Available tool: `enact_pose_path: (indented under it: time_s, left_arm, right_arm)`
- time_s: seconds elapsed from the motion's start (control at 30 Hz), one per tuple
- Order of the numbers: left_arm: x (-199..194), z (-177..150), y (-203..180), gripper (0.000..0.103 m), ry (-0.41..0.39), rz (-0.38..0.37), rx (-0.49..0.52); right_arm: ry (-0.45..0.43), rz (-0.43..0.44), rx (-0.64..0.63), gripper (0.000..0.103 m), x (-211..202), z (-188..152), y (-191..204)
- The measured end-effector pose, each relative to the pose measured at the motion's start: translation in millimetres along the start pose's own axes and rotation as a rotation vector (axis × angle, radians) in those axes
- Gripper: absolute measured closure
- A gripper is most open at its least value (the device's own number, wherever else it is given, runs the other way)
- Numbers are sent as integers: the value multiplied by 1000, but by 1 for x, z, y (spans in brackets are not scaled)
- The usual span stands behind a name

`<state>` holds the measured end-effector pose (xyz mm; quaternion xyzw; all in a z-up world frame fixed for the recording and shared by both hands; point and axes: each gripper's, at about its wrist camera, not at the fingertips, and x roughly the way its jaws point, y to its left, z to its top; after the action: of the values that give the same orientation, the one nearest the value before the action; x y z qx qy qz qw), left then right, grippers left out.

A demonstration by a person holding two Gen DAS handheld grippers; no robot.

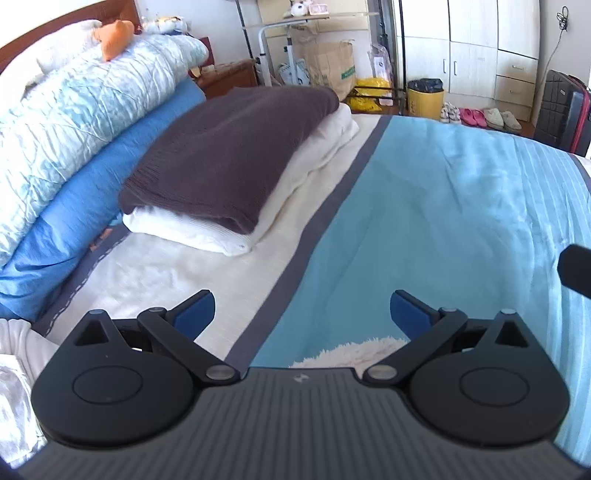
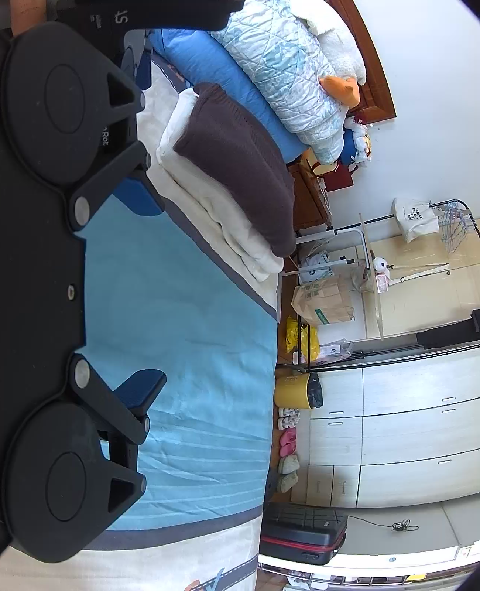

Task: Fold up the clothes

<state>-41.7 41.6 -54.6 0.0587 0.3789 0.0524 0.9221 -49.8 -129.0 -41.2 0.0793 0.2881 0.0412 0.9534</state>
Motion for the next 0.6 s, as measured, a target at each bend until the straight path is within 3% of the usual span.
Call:
enact_pose_path:
  time_s: [0.6]
  left_arm:
    - [-6,4,-2,0,-13,0,36]
  right_arm:
    - [10,10,21,10,2,-1,-5]
